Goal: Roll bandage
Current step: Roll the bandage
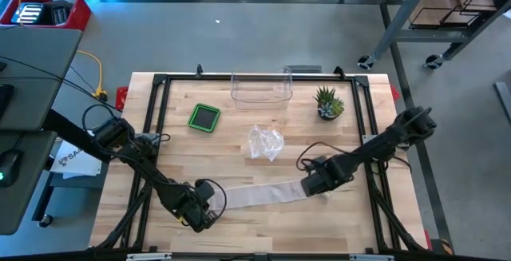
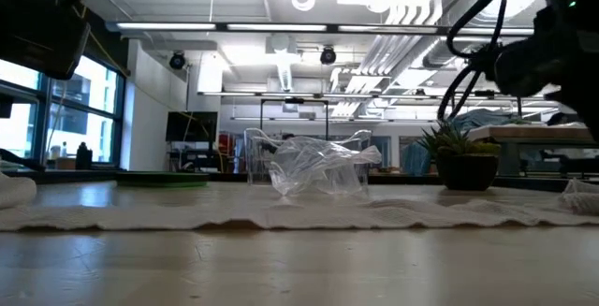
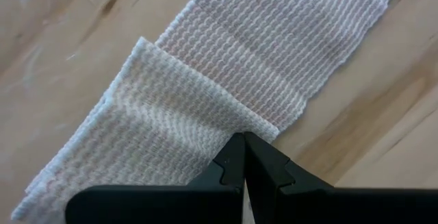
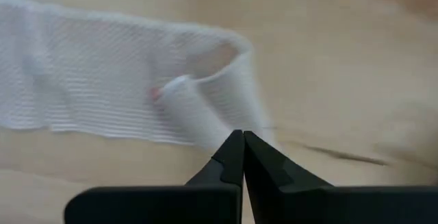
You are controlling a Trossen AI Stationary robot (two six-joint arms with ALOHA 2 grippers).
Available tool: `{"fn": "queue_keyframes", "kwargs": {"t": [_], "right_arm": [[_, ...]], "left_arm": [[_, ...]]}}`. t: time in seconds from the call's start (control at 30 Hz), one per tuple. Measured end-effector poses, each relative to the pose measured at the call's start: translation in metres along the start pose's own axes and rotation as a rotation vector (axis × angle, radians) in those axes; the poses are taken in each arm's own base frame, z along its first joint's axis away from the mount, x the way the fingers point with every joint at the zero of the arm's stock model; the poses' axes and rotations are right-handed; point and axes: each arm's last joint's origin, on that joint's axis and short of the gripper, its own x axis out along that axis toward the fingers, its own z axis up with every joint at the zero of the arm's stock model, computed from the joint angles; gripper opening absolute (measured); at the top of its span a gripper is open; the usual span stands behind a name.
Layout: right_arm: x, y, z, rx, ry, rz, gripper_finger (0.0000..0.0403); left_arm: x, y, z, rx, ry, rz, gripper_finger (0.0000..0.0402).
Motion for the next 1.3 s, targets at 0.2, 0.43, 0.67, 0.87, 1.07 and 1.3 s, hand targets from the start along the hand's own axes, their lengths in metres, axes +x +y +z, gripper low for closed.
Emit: {"fn": "queue_keyframes", "kwargs": {"t": [0.2,0.43,0.67,0.87,1.07,1.3], "right_arm": [[-0.024,-0.032,0.003,0.023,-0.052,-0.137,0.0],[-0.028,0.0,-0.001,-0.069,-0.038,0.215,0.0],[0.012,0.03,-0.003,-0.178,0.024,0.218,0.0],[0.026,0.025,0.002,-0.178,0.039,0.082,0.0],[0.012,0.013,0.007,-0.203,0.044,0.04,0.0],[0.009,-0.015,0.013,-0.201,0.03,-0.211,0.0]], "left_arm": [[0.0,0.002,-0.002,0.012,-0.001,0.024,0.0],[0.0,0.003,-0.001,0.014,-0.017,0.029,0.0],[0.0,0.003,0.0,0.012,-0.027,0.032,0.0],[0.0,0.003,0.0,0.012,-0.028,0.032,0.0],[0.0,0.004,0.0,0.019,-0.028,0.04,0.0],[0.0,0.005,0.0,0.024,-0.029,0.053,0.0]]}}
